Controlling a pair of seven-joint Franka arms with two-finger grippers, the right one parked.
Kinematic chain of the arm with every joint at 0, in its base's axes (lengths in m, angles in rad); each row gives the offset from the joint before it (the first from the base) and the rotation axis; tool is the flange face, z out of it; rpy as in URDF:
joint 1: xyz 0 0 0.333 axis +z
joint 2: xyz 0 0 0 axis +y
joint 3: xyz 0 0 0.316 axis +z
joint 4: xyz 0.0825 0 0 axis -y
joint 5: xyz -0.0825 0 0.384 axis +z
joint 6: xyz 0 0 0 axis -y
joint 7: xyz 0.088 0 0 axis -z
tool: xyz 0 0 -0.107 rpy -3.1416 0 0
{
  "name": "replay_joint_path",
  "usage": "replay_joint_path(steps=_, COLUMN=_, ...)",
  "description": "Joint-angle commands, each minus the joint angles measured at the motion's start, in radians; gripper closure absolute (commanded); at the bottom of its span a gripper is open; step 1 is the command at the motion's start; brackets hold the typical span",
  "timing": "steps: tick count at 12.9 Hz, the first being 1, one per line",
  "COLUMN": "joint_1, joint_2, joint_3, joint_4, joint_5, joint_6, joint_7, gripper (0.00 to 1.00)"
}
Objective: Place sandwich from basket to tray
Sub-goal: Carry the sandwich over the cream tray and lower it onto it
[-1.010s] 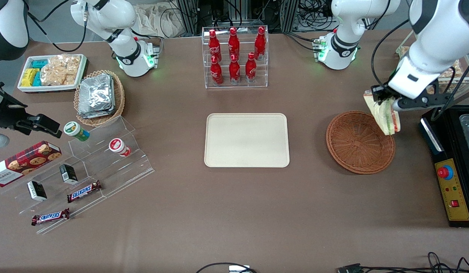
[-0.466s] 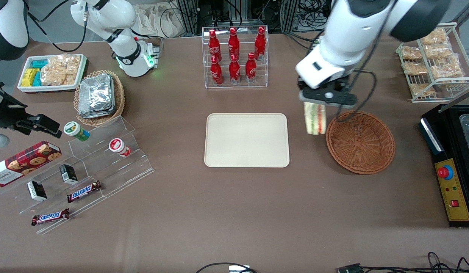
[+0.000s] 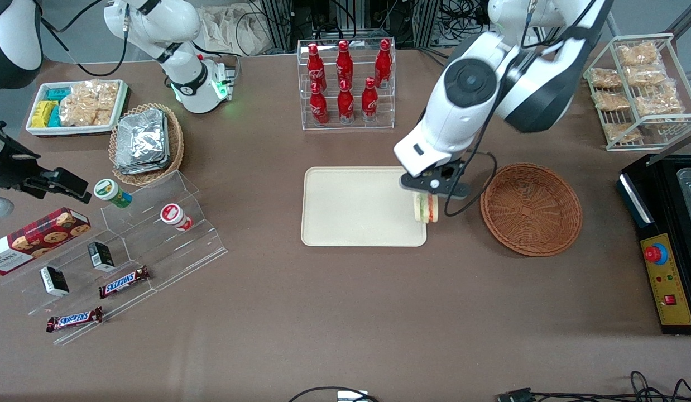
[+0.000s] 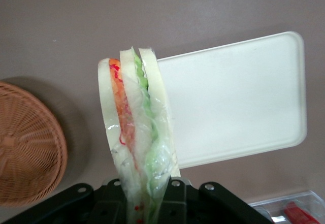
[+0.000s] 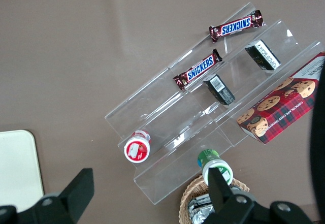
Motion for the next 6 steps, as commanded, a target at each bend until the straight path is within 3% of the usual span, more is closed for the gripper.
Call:
replay_joint_path(steps=1, joint_1=-0.009, joint_2=0.030, joint_3=-0.005, joint_4=-0.140, joint_5=0.056, joint_6=0.169, joint_7=-0.027, gripper=1.00)
replay_joint_path(steps=6, joint_1=-0.037, joint_2=0.186, joint_3=-0.004, joint_4=-0.223, joint_5=0.143, joint_6=0.332, joint_7=-0.113, gripper=1.00)
